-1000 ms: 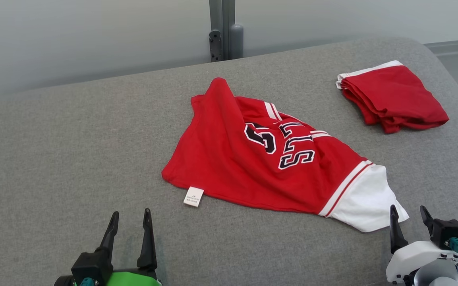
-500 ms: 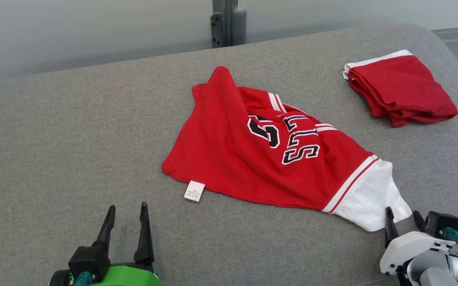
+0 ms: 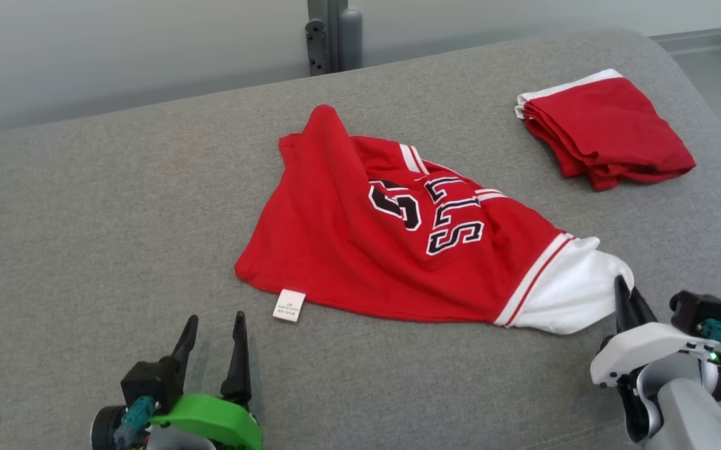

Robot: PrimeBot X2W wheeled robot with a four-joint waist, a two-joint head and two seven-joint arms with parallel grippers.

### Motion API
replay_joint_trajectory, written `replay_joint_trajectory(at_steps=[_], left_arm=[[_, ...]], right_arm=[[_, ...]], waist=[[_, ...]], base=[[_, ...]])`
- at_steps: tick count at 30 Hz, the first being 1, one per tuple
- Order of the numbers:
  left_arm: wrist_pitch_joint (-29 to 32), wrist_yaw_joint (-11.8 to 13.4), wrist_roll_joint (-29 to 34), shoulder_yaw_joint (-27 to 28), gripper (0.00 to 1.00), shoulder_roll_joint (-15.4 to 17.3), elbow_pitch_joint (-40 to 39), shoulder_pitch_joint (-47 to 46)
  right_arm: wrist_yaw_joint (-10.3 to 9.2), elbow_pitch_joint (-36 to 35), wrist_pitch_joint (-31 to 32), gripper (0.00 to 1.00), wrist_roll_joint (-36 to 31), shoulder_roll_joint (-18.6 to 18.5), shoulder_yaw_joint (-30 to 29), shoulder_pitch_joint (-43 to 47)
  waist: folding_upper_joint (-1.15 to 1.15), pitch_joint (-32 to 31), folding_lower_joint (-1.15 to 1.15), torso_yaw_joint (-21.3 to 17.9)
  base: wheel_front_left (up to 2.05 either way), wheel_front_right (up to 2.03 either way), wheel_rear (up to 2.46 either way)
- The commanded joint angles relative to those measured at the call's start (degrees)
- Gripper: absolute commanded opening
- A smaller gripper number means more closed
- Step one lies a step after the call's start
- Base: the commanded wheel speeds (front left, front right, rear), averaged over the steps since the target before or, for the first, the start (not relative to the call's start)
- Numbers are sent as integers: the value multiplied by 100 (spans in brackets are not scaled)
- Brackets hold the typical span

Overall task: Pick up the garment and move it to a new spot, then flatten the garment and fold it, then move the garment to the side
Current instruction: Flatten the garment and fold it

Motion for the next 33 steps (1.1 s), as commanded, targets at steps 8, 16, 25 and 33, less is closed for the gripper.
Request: replay_joint_trajectory(at_steps=[8, 16, 25, 33], left_arm=[[896, -64, -771, -227, 100, 11, 554, -687], [1274, 305, -1170, -141, 100, 13, 1185, -1361], [1385, 441, -1207, -119, 50, 35, 1815, -1773], [1094, 263, -1232, -211, 0, 35, 2064, -1961]], right_arm=[[0, -877, -84, 0, 32, -68, 175, 158], [0, -1242, -83, 0, 18, -2, 383, 193], [0, -1443, -88, 0, -9, 35, 491, 215], [0, -1585, -92, 0, 7, 38, 545, 247]], waist=[[0, 93, 0, -267], [0, 224, 0, -427], [0, 315, 0, -556], [0, 292, 0, -583]], base=[[0, 0, 0], [0, 0, 0], [0, 0, 0], [0, 0, 0]])
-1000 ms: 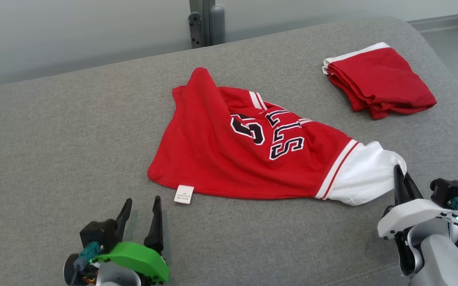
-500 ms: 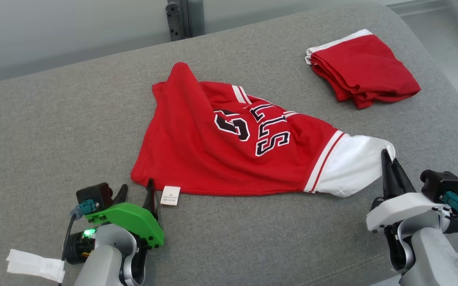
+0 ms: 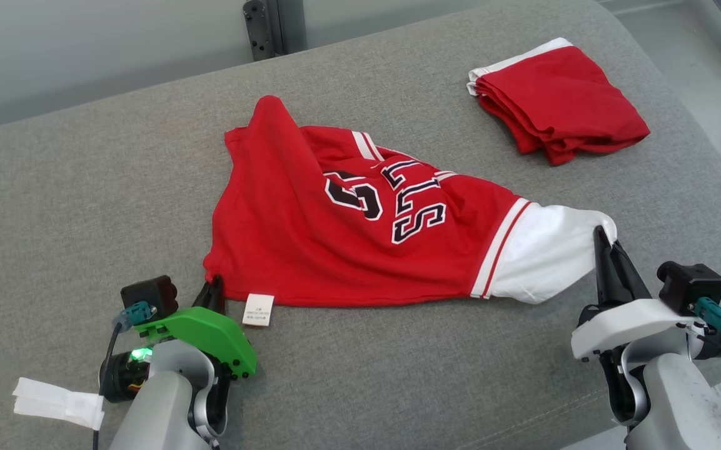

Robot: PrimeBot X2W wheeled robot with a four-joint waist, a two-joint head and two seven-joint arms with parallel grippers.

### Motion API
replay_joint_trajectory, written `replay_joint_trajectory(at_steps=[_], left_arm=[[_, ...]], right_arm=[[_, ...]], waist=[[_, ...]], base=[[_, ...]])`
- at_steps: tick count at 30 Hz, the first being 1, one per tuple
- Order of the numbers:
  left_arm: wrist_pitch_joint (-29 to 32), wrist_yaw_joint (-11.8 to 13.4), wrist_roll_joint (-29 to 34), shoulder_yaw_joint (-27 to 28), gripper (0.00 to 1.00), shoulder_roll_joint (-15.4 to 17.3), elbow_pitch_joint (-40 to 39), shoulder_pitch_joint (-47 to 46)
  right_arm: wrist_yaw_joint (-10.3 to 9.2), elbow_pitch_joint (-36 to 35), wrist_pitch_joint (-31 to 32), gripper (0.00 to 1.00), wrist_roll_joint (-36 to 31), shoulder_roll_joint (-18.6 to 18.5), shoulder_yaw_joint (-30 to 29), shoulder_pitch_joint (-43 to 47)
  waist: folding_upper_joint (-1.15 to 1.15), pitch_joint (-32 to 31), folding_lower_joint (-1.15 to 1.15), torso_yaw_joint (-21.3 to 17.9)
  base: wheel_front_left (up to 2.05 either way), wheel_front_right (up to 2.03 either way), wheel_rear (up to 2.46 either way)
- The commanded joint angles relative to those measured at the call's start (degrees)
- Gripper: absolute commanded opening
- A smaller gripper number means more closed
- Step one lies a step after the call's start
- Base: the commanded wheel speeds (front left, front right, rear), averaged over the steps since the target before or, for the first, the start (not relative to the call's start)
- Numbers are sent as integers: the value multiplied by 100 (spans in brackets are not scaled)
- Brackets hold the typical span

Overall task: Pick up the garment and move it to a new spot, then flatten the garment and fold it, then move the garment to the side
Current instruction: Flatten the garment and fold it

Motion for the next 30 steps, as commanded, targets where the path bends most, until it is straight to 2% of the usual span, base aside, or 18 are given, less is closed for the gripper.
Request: replay_joint_trajectory(at_steps=[1, 8, 14, 22, 30], left_arm=[[-120, -51, -39, -3, 0, 22, 15, -98], [-775, -320, -276, 86, 0, 12, -294, 39], [-1105, -502, -674, 272, 0, 10, -1121, 402], [-1100, -452, -1268, 503, 0, 4, -2934, 1072], [-801, -362, -1673, 609, 0, 65, -5213, 1523]], right_arm=[[0, -54, -24, 0, -5, -9, 14, 71], [0, -327, -3, 0, 520, -72, 220, 83], [0, -998, 258, 0, 1250, -334, 541, 141], [0, -2347, 706, 0, 2246, -582, 611, 369], [1, -3754, 1154, 0, 3226, -519, 337, 492]], waist=[[0, -33, 0, 15], [0, -311, 0, 140], [0, -664, 0, 276], [0, -1094, 0, 408], [0, -1246, 0, 453]], base=[[0, 0, 0], [0, 0, 0], [0, 0, 0], [0, 0, 0], [0, 0, 0]])
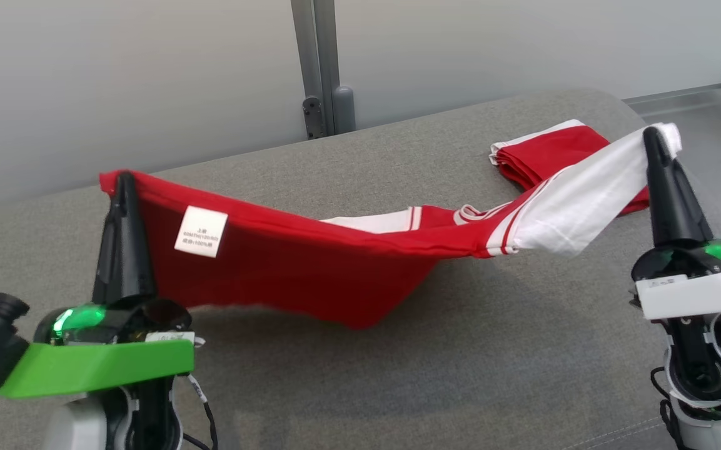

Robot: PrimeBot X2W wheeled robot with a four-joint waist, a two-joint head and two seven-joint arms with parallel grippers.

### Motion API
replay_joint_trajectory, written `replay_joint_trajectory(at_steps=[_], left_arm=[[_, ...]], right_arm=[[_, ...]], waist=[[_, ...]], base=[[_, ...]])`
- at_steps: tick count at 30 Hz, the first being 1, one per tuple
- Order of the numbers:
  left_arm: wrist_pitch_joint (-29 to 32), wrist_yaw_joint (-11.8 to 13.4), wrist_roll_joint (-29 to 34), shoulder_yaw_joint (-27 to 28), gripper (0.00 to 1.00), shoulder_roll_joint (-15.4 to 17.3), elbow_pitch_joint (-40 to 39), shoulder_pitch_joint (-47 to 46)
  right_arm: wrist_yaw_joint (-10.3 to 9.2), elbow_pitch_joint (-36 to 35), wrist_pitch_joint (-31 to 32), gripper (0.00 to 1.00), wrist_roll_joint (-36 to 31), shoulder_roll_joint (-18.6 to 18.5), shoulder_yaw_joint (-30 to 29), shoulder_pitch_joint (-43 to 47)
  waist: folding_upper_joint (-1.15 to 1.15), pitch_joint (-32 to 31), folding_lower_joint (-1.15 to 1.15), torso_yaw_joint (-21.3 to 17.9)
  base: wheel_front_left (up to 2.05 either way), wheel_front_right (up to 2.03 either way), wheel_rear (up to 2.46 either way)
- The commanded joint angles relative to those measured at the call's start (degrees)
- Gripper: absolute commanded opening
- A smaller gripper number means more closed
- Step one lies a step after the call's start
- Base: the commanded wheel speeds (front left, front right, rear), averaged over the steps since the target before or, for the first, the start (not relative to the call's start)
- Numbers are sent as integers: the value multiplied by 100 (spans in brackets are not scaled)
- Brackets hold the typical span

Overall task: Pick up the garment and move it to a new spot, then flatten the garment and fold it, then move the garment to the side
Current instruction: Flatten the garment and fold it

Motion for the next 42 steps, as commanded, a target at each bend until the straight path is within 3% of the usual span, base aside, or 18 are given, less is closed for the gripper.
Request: replay_joint_trajectory(at_steps=[1, 11, 15, 19, 24, 29, 36, 42], left_arm=[[77, 51, -11, 32, 0, 92, -303, 93], [832, 388, 234, 187, 0, 637, -2129, -437], [1191, 514, 234, 213, 0, 795, -2305, -854], [1433, 570, 101, 176, 0, 826, -2043, -1341], [1565, 398, -99, 183, 0, 871, -1205, -2333], [1610, 265, 73, 283, 0, 1109, 233, -4060], [674, -283, 926, 133, 0, 1541, 2576, -6490], [-112, -432, 1583, -136, 0, 1888, 4009, -7716]], right_arm=[[2, -224, 68, 0, 102, 8, -77, 51], [2, -1815, 748, 0, 612, 71, -928, -164], [2, -2128, 1098, 0, 560, 114, -1165, -429], [2, -1913, 1381, 0, 438, 198, -1079, -895], [3, -1052, 1405, 0, 117, 288, -789, -2030], [3, 233, 1052, 0, -315, 454, -570, -3845], [2, 2571, -67, 0, -1134, 623, -383, -6341], [2, 3909, -840, 0, -634, 640, 357, -7425]], waist=[[0, -32, 0, 23], [0, 76, 0, 38], [0, 326, 0, 42], [0, 752, 0, 50], [0, 1482, 0, 121], [0, 2174, 0, 175], [0, 2561, 0, -160], [0, 3125, 0, -483]], base=[[0, 0, 0], [0, 0, 0], [0, 0, 0], [0, 0, 0], [0, 0, 0], [0, 0, 0], [0, 0, 0], [0, 0, 0]])
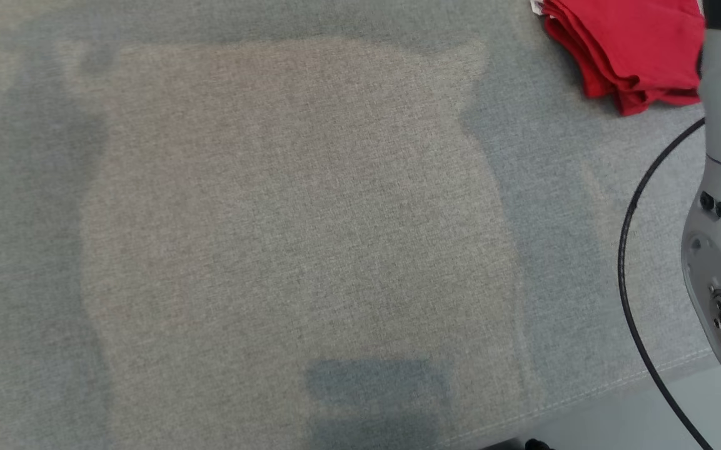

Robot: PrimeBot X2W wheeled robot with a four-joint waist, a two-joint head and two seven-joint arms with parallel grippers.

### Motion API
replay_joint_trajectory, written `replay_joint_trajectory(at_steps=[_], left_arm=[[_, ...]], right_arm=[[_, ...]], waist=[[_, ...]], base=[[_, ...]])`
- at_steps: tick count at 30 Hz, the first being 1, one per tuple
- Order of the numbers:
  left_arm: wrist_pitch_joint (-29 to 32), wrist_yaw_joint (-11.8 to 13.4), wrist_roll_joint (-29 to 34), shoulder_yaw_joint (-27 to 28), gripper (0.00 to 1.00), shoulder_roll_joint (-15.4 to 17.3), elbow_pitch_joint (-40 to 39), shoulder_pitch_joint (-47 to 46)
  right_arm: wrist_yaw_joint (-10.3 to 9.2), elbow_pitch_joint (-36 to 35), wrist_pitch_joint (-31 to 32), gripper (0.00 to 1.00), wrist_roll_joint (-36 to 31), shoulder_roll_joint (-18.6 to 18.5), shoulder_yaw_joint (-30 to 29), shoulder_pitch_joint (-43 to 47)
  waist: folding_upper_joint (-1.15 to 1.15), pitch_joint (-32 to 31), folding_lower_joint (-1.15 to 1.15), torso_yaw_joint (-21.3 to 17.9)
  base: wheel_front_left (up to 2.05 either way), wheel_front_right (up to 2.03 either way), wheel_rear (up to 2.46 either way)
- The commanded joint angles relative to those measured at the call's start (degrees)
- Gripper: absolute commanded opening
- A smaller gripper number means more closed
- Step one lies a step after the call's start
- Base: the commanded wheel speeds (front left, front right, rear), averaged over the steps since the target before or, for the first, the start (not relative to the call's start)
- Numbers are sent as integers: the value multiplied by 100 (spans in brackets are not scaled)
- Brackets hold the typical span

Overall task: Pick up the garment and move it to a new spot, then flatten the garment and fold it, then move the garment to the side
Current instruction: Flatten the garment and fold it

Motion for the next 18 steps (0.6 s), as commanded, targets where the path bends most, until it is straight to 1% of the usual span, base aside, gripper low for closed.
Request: replay_joint_trajectory(at_steps=[1, 5, 9, 12, 18], left_arm=[[-92, -42, 133, -59, 0, 109, 231, -117], [-293, -92, 64, -94, 0, 241, 837, -233], [-458, -129, -109, -5, 0, 363, 1244, 35], [-516, -137, -276, 85, 0, 441, 1345, 234], [-544, -146, -801, -74, 0, 473, 1145, 606]], right_arm=[[2, 151, -95, 0, 143, 1, 182, -55], [2, 371, -269, 0, 475, 6, 782, 79], [2, 279, -344, 0, 669, 1, 1247, 411], [2, 54, -353, 0, 723, 2, 1438, 695], [2, -530, -353, 0, 597, 2, 1582, 1322]], waist=[[0, 590, -1, -350], [0, 1067, -1, -392], [0, 1406, -1, -361], [0, 1493, -1, -332], [0, 1444, -1, -235]], base=[[0, 0, 0], [0, 0, 0], [0, 0, 0], [0, 0, 0], [0, 0, 0]])
